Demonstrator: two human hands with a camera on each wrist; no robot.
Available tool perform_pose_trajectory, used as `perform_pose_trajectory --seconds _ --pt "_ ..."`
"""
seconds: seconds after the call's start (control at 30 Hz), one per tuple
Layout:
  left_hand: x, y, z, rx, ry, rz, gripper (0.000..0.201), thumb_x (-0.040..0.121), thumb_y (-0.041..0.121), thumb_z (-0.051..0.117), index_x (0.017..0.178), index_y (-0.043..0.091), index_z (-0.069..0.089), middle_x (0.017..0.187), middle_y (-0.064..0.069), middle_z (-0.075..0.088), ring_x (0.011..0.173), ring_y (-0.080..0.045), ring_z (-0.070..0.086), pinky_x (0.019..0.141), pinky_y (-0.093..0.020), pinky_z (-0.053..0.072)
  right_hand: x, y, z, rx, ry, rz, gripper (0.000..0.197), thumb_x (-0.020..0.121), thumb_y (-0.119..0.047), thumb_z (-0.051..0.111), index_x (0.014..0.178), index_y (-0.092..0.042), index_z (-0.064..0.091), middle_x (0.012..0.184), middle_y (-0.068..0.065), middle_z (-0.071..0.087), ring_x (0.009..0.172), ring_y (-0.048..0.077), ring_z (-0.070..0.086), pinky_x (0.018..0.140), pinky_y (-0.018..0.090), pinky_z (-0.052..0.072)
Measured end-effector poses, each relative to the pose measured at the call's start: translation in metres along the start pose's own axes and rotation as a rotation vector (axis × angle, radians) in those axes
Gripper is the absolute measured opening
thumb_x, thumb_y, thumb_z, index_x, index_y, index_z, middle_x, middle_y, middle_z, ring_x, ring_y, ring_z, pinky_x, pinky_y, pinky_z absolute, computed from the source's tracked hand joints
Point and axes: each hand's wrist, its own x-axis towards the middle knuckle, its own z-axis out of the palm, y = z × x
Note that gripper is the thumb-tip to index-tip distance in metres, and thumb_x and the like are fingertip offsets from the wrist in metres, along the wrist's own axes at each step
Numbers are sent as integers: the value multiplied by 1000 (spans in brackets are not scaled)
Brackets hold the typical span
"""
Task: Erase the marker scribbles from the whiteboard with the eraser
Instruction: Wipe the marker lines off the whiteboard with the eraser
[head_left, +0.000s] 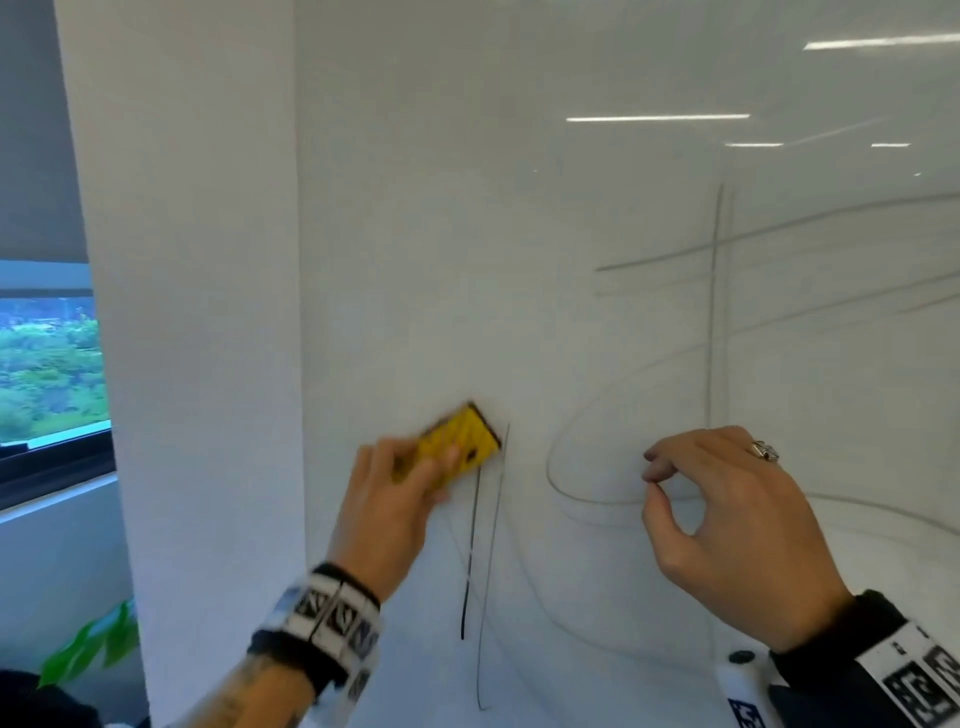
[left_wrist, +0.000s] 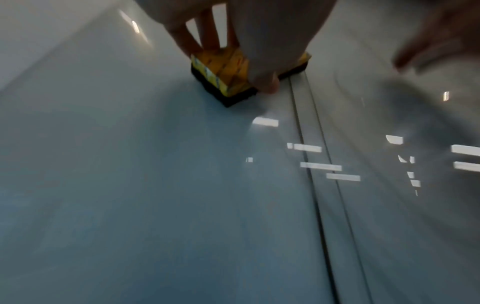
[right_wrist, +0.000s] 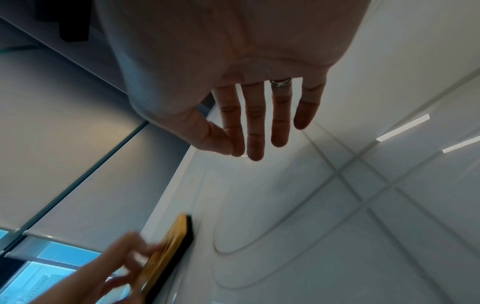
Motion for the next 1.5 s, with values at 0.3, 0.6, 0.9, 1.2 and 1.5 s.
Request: perform_pose_trajectory --seconds 0.3,0.6,0.9,1.2,1.5 --pt "93 2 -42 118 165 142 54 82 5 72 126 30 54 111 -14 49 92 -34 46 75 -48 50 24 9 -27 -326 55 78 67 67 -39 66 130 -18 61 151 8 44 141 38 37 104 60 35" --pt "162 66 -38 151 191 320 50 86 10 63 127 36 52 115 -13 51 93 -33 45 73 -48 47 19 29 -20 -433 -24 202 109 60 -51 82 151 -10 39 166 11 18 153 40 15 112 70 25" --pt "47 51 0 153 44 358 61 79 8 78 127 36 53 110 -13 54 88 -32 50 70 -41 48 3 55 -33 -464 -71 63 106 71 -49 75 159 -13 28 170 5 7 156 33 13 117 62 26" --pt "216 128 -46 218 238 263 45 84 13 67 125 28 59 114 -12 51 93 -32 45 73 -47 48 4 53 -31 -420 -62 67 110 67 -45 80 158 -12 29 170 6 10 155 34 15 118 62 23" --pt "65 122 15 201 40 290 61 77 9 80 122 37 50 112 -10 50 87 -32 49 70 -43 49 -17 73 -55 -432 -118 38 83 69 -34 76 148 -25 49 165 5 26 152 35 22 117 65 20"
